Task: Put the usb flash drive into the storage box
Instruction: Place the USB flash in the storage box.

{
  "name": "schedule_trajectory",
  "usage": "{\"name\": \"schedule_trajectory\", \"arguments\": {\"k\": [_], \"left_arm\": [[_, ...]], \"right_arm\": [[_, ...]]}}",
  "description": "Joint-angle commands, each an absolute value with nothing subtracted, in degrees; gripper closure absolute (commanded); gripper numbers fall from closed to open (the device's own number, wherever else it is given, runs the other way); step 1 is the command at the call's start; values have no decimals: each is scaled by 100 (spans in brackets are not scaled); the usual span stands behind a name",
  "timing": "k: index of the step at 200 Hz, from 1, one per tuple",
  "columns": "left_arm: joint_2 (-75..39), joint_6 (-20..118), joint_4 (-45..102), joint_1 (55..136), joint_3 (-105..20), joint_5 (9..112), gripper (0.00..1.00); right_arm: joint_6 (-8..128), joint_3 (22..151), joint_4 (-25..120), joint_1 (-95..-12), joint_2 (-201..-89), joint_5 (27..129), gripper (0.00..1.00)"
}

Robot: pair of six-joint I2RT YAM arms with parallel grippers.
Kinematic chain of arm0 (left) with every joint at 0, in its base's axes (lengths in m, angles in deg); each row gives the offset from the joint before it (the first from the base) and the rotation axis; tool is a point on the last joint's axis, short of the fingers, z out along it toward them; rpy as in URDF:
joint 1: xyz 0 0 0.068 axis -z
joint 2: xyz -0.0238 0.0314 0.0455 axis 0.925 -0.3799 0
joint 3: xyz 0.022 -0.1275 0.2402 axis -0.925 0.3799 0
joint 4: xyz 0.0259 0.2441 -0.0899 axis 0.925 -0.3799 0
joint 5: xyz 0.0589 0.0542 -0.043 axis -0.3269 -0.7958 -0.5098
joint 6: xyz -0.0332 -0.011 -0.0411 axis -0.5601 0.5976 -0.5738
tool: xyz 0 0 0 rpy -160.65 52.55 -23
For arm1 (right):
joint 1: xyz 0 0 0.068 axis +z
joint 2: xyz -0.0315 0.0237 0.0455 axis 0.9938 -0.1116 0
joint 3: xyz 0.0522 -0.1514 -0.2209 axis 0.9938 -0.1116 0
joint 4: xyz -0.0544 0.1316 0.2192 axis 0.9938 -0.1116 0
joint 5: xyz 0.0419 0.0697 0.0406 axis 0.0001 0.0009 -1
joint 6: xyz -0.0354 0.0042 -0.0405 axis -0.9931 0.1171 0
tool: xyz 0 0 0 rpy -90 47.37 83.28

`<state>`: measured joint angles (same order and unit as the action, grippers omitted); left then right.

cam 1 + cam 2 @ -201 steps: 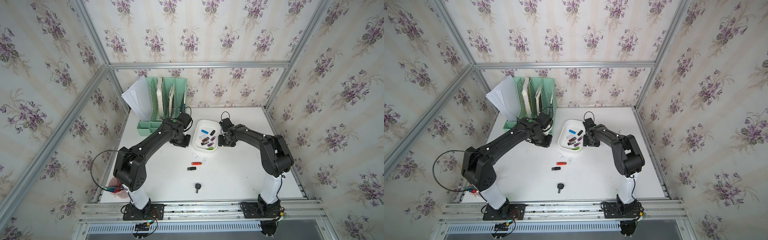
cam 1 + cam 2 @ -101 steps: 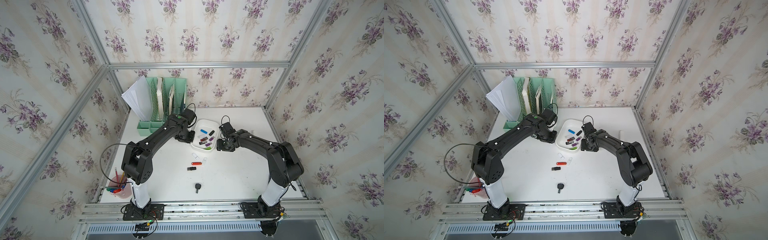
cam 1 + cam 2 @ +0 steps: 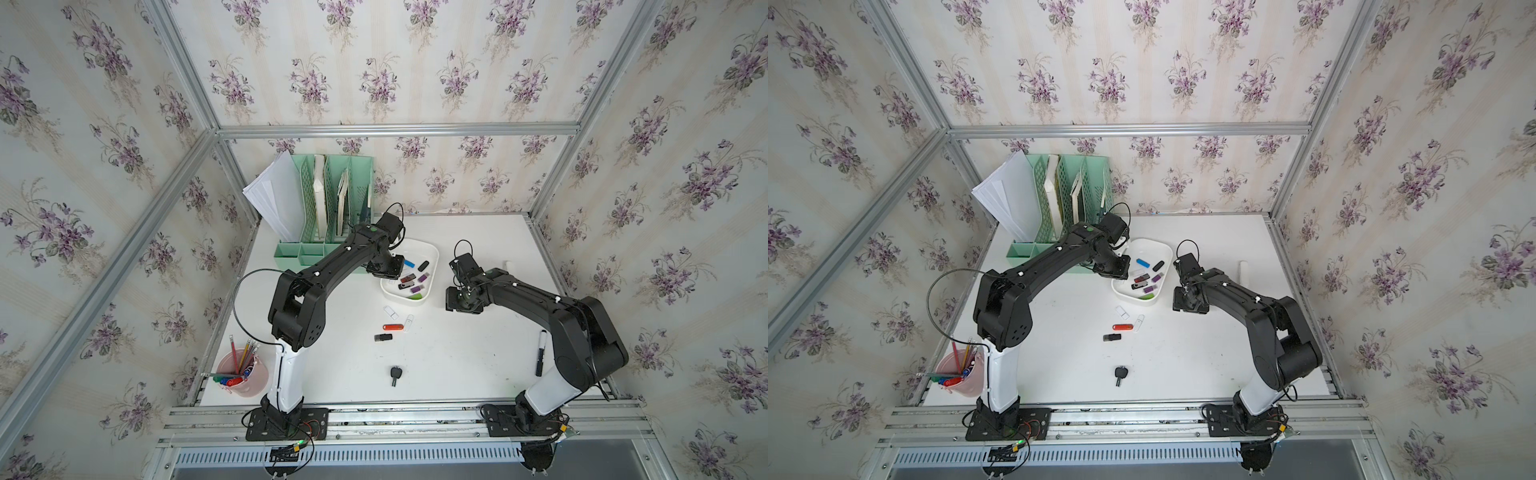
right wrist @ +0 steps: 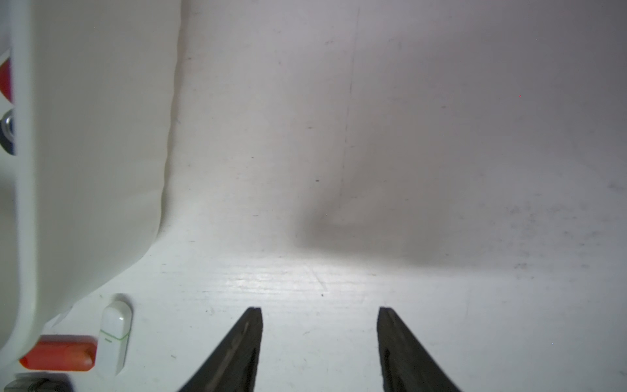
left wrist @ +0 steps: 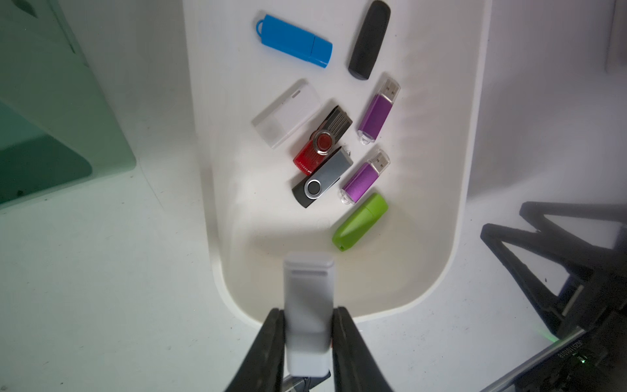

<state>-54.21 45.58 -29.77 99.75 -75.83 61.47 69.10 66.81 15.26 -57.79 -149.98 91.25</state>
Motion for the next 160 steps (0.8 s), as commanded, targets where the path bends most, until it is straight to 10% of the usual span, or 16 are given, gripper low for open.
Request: {"name": "schedule_trajectory", "arguments": {"k": [1,160], "left_arm": [[-5643,4615,-2934,9988,-7752,6244,71],[-6757,4801,-3241,10106,-8484,5500,71]], "right_arm": [[6876,6638,1516,-5813,-14935,9206,41],[6805,6293,1566,-5934,-14597,9152,41]]}}
